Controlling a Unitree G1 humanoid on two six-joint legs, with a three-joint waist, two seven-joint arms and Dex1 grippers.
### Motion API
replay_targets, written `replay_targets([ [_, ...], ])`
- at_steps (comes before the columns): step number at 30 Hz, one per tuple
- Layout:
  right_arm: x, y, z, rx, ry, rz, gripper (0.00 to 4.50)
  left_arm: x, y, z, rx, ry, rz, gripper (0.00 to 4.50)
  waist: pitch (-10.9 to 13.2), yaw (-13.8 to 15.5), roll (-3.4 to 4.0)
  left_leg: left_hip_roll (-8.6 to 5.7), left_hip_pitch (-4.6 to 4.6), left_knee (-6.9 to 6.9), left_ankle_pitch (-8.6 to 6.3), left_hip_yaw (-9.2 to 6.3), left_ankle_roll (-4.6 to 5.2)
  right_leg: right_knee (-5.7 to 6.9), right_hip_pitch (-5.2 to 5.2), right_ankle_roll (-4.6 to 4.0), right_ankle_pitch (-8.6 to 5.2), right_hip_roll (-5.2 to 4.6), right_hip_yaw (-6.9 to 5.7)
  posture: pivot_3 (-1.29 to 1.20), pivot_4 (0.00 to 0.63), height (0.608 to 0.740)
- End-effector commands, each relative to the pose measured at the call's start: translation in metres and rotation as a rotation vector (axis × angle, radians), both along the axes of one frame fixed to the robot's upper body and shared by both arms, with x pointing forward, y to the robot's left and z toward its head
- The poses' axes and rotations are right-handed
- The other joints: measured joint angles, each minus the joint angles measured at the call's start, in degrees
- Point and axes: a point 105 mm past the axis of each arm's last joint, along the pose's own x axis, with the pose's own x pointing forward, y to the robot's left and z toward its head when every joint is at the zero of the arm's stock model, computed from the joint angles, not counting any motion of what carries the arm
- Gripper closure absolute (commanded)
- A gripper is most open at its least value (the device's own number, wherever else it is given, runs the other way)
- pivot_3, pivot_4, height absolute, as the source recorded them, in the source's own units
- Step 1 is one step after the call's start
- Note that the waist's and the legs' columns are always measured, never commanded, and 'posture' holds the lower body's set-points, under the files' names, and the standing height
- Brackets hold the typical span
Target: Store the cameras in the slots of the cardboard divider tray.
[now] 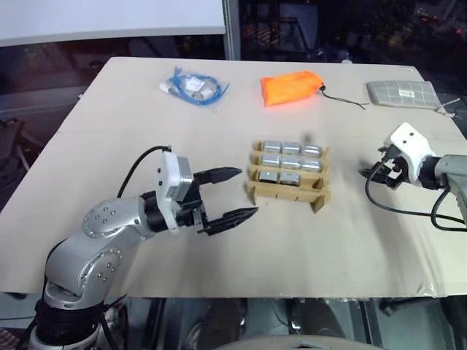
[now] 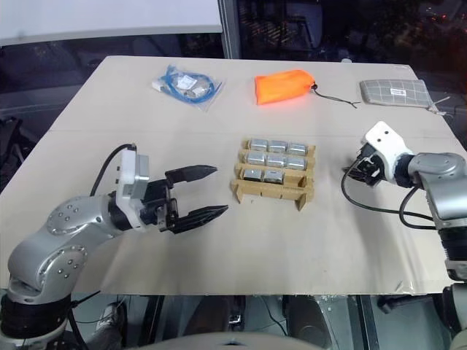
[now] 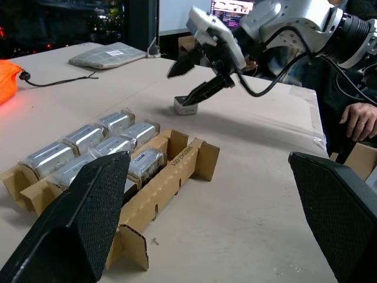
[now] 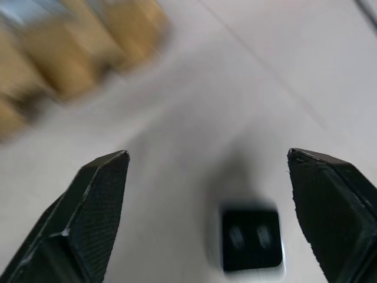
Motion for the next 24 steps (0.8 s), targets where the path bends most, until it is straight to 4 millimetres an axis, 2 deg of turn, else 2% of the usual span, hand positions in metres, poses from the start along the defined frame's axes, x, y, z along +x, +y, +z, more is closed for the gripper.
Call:
replay_targets([
  [1, 0.009, -0.019, 0.006, -0.012, -0.008, -0.104, 0.41, -0.005, -0.004, 0.008, -0.011, -0.045, -0.02, 0.0, 0.0, -0.15, 0.0, 0.0, 0.0, 0.0, 0.0, 0.01, 0.0, 0.0, 0.0, 0.0, 0.0, 0.0, 0.0, 0.0, 0.15, 0.74],
  [4, 0.013, -0.027, -0.006, -0.007, 0.043, -0.157, 0.41, -0.005, -0.004, 0.008, -0.012, -0.046, -0.022, 0.0, 0.0, -0.38, 0.0, 0.0, 0.01, 0.0, 0.0, 0.02, 0.0, 0.0, 0.0, 0.01, 0.0, 0.01, 0.01, 0.0, 0.15, 0.74],
  [9, 0.017, -0.028, -0.015, 0.015, 0.083, -0.17, 0.41, -0.005, -0.003, 0.009, -0.011, -0.045, -0.023, 0.0, 0.0, -0.41, 0.0, 0.0, 0.01, -0.02, 0.0, 0.01, 0.0, 0.0, -0.01, 0.01, 0.01, 0.03, 0.02, 0.0, 0.15, 0.74],
  [12, 0.016, -0.025, -0.021, 0.025, 0.11, -0.153, 1.21, -0.004, -0.003, 0.009, -0.014, -0.042, -0.026, 0.0, 0.0, -0.42, 0.0, 0.0, 0.0, -0.01, 0.0, 0.01, 0.0, 0.0, 0.0, 0.02, 0.01, 0.03, 0.03, 0.0, 0.15, 0.74],
  [14, 0.015, -0.023, -0.023, 0.028, 0.114, -0.148, 2.18, -0.004, -0.004, 0.01, -0.016, -0.04, -0.028, 0.0, 0.0, -0.42, 0.0, 0.0, 0.01, -0.01, 0.0, 0.01, 0.0, 0.0, 0.0, 0.02, 0.01, 0.03, 0.03, 0.0, 0.15, 0.74],
  [15, 0.015, -0.023, -0.023, 0.023, 0.106, -0.15, 2.48, -0.003, -0.004, 0.01, -0.017, -0.039, -0.028, 0.0, -0.02, -0.45, -0.03, 0.0, 0.02, -0.01, 0.0, 0.02, 0.0, 0.0, 0.01, 0.02, 0.01, 0.03, 0.04, 0.0, 0.15, 0.74],
  [17, 0.015, -0.019, -0.016, 0.026, 0.058, -0.115, 2.54, 0.003, -0.005, 0.012, -0.043, -0.023, 0.01, 0.0, -0.02, -0.45, -0.03, 0.0, 0.04, 0.0, 0.0, 0.03, 0.0, 0.01, 0.02, 0.02, 0.01, 0.03, 0.04, 0.0, 0.15, 0.74],
  [21, 0.003, 0.009, 0.019, -0.051, -0.166, 0.089, 2.54, 0.01, -0.014, 0.021, -0.13, 0.089, 0.015, 0.0, 0.01, -0.22, 0.02, 0.01, 0.03, 0.0, 0.0, 0.0, 0.0, 0.04, 0.0, 0.03, 0.01, 0.04, 0.05, 0.0, 0.15, 0.74],
  [24, -0.031, 0.059, 0.049, -0.058, -0.326, 0.307, 2.54, 0.029, -0.025, 0.032, -0.225, 0.295, 0.005, 0.0, 0.05, 0.0, 0.09, 0.02, -0.06, 0.01, 0.0, -0.15, 0.0, 0.06, -0.02, 0.05, 0.02, 0.03, -0.06, 0.0, 0.15, 0.74],
])
